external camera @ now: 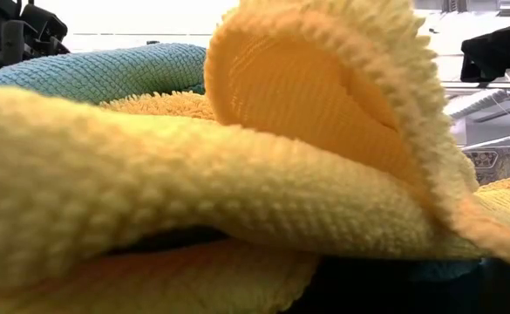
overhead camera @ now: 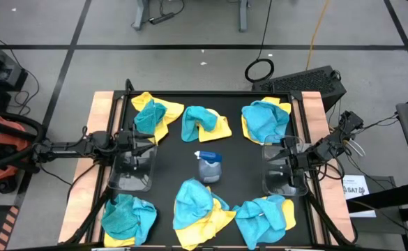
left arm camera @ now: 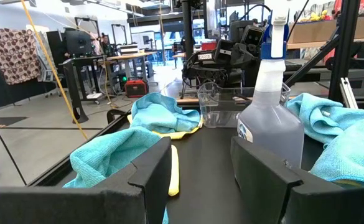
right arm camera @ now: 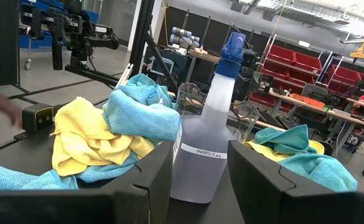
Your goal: Sort microfiber towel by color & place in baskets
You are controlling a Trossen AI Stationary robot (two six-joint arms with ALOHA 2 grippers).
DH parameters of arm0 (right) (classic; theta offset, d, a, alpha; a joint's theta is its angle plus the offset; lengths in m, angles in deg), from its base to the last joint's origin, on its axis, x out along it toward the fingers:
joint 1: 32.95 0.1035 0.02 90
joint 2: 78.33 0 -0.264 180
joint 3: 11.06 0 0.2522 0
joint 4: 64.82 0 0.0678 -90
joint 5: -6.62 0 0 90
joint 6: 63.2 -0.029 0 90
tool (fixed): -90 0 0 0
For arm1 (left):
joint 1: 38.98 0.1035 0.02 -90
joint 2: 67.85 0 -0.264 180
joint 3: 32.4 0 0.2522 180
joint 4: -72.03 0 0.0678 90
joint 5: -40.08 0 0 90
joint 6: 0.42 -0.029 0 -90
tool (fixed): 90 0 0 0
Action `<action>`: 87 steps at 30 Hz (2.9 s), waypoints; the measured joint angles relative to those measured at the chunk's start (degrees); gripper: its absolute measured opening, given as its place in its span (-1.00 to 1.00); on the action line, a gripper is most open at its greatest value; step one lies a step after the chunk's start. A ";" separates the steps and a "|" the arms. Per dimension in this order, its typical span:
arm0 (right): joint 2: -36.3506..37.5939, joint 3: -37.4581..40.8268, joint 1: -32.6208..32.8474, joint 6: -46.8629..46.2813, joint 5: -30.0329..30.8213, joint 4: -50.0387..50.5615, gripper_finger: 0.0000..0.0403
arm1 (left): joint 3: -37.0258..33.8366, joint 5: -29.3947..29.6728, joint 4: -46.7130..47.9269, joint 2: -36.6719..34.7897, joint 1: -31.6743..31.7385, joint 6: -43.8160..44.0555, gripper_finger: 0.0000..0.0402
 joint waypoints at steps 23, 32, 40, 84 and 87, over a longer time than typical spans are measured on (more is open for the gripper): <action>0.00 0.00 0.00 -0.02 0.00 0.00 -0.28 | 0.00 0.00 0.00 -0.01 0.00 -0.01 -0.14; 0.02 0.01 0.00 -0.02 0.02 0.00 -0.28 | 0.01 0.00 -0.04 0.00 0.00 -0.01 -0.14; 0.02 0.00 0.00 0.00 0.02 0.00 -0.28 | 0.02 0.00 -7.98 0.00 -0.01 -0.03 -0.14; 0.02 0.00 0.00 0.00 0.00 -0.02 -0.28 | 38.73 24.69 35.30 48.12 17.52 5.97 -0.11; 0.02 0.00 0.00 0.00 0.00 -0.02 -0.28 | 38.73 21.12 36.41 51.11 21.92 6.13 -0.06</action>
